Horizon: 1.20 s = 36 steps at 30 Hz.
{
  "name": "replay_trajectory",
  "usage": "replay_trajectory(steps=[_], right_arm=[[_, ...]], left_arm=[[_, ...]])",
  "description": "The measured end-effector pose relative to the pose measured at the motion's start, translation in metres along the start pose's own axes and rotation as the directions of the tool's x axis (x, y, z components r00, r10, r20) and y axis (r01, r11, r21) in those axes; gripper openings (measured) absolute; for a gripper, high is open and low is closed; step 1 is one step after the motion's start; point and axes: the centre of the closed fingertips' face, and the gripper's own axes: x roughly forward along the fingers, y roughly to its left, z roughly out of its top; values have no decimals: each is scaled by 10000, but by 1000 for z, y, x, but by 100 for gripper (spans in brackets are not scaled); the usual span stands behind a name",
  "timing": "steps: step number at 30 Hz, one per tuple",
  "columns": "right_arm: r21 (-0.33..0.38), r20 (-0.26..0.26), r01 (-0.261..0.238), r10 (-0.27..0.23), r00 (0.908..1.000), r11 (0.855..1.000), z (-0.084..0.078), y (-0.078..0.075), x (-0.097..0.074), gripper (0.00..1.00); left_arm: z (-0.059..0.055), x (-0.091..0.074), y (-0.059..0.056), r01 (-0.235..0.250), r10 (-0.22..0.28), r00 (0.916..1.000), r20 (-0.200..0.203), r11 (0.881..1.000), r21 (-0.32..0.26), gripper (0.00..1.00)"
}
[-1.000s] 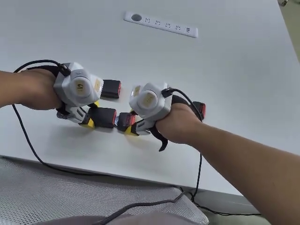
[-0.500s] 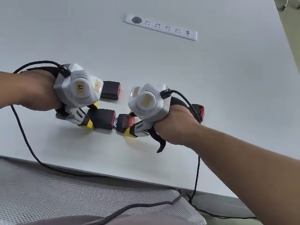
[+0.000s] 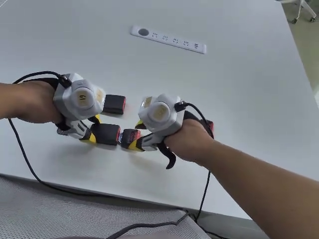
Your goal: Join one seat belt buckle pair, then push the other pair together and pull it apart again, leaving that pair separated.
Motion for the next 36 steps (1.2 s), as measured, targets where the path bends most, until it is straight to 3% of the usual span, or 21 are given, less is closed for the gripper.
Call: replay_trajectory(steps=[3,4,8,11,14,19,24,28,32,36], right_arm=[[34,123,82,-82,9999,10000,-1,-2,-6,34],[-10,168,170,-170,9997,9999,-2,-4,-12,34],[41,205,410,-410,9989,9992,-12,-15,-24,34],[257,97,742,-745,9972,9969,-29,-30,-37,34],[63,-272,1053,-1051,9941,9944,-50,-45,-49,34],[94,-757,1290,-1279,9889,9916,-89,-70,-73,34],[335,-940,1555,-1517,9839,9873,-114,-89,-91,34],[359,-1201,1576,-1523,9810,9869,-133,-95,-95,34],[541,-1297,1327,-1248,9837,9897,-150,-99,-101,35],[675,-1404,1093,-990,9851,9917,-163,-97,-99,35]], left_arm=[[2,-8,5,-143,143,9998,100,9999,21,34],[3,-12,14,-460,459,9989,82,9987,198,31],[9,-19,29,-775,773,9967,239,9970,77,31],[14,-20,42,-1058,1052,9941,280,9942,206,32],[19,-18,57,-1418,1406,9896,288,9889,450,40],[24,-12,72,-1340,1329,9908,253,9896,517,41],[22,-5,83,-1135,1132,9935,84,9910,716,39],[19,1,90,-1103,1104,9939,16,9923,566,39],[15,4,95,-1084,1089,9940,-98,9931,441,39],[12,10,94,-845,854,9962,-196,9954,453,38]])
